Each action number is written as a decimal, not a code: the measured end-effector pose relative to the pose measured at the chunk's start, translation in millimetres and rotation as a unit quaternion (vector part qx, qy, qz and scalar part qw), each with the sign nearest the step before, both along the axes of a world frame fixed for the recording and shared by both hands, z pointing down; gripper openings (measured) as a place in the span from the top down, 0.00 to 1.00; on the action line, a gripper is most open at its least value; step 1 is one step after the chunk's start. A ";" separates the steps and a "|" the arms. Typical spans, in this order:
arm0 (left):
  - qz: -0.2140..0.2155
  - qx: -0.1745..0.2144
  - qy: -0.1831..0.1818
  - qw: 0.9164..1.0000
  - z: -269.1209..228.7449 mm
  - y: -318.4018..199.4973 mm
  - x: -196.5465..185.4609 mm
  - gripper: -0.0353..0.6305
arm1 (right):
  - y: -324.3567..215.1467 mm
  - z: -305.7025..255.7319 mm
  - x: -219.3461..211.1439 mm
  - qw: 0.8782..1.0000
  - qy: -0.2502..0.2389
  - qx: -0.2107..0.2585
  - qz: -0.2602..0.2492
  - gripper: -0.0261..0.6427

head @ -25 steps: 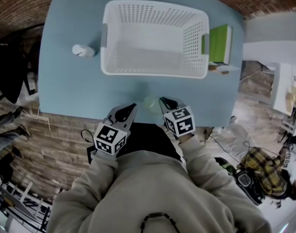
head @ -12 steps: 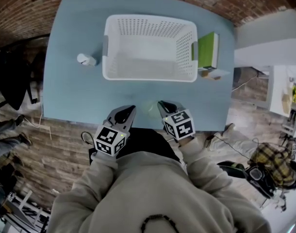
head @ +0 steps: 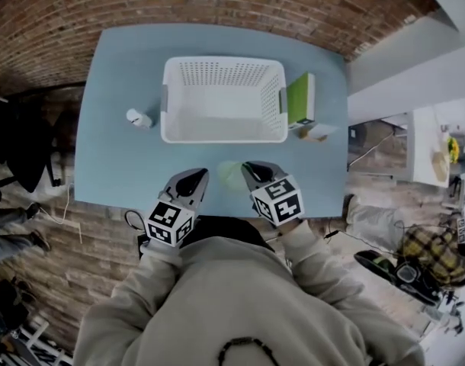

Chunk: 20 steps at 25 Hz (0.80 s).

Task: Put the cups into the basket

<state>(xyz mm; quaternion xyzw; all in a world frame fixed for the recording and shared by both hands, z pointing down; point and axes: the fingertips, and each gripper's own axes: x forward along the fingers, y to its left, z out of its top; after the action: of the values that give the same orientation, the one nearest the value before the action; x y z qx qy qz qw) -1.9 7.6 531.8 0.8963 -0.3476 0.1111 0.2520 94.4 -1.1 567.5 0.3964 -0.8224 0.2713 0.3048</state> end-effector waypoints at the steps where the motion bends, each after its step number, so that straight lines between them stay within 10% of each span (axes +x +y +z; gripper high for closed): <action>1: 0.001 0.005 -0.001 1.000 -4.0 -2.0 0.3 0.95 | -1.3 -6.4 -1.5 1.000 -0.002 0.006 -0.002 0.92; 20: -0.002 0.076 0.022 0.997 -90.3 -36.4 15.3 0.95 | -34.5 -115.4 11.7 0.994 -0.026 0.102 -0.008 0.92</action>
<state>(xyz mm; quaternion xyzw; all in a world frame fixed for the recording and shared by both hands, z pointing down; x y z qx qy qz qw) 13.4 -28.8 441.4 0.9143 -0.3515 0.0636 0.1910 106.2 -35.6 452.1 0.4117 -0.8567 0.1935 0.2433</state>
